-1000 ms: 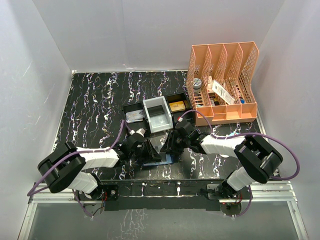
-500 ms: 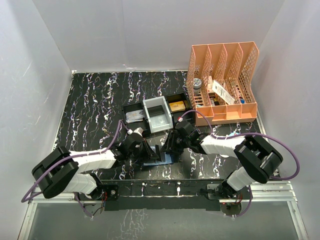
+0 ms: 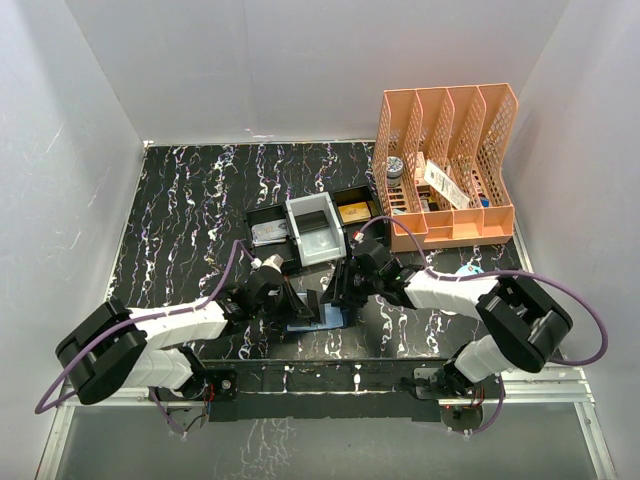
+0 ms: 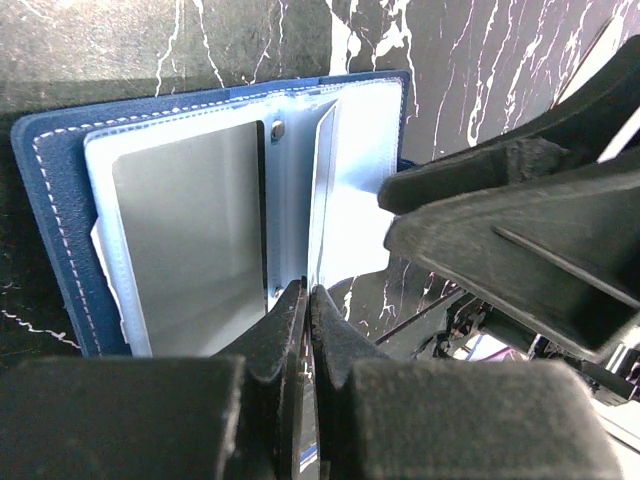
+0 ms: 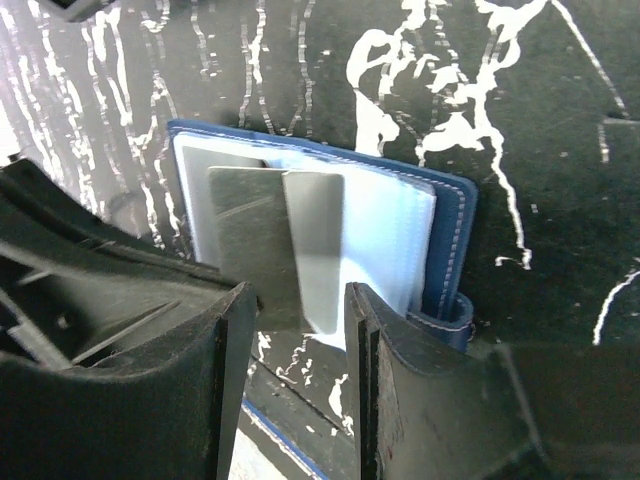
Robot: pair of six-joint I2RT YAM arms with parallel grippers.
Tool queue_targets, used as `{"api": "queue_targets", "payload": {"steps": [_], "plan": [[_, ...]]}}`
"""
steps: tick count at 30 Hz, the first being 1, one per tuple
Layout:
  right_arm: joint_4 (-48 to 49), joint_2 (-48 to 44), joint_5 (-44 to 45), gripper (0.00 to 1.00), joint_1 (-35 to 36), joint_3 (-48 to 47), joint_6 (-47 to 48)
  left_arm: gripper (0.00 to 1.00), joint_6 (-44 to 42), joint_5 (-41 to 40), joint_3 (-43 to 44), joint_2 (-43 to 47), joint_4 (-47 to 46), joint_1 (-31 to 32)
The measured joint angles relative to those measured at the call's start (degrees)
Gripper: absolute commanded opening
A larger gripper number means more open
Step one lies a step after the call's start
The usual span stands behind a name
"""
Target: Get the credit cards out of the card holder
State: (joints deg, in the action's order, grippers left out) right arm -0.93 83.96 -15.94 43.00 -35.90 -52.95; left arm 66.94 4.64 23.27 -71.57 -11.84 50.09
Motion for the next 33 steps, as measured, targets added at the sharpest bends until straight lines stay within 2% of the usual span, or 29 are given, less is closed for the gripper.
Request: {"api": "queue_targets", "payload": {"steps": [8,15,17,22,27,33], "plan": [[4.24,-1.18,-3.63,0.4,0.5,-0.04,0.55,0.0,-0.59,-0.42,0.24,0.24,0.44,0.0],[5.4,4.92,-4.68,0.39,1.22,-0.74,-0.13,0.13,-1.25,-0.13,0.7,-0.48,0.26,0.0],[5.57,5.66,-4.87,0.39,1.2,-0.74,-0.96,0.15,-1.55,0.2,0.79,-1.11,0.15,0.0],[5.6,5.55,-4.33,0.39,1.2,-0.55,-1.9,0.0,-2.01,0.76,1.92,-2.8,0.22,0.0],[5.27,4.24,-3.08,0.41,1.2,0.22,-2.51,0.0,-2.4,0.15,2.54,-1.9,1.7,0.0],[4.46,2.56,-2.16,0.47,1.22,0.22,-2.47,0.0,-3.32,-2.56,2.54,3.39,6.82,0.0]]}}
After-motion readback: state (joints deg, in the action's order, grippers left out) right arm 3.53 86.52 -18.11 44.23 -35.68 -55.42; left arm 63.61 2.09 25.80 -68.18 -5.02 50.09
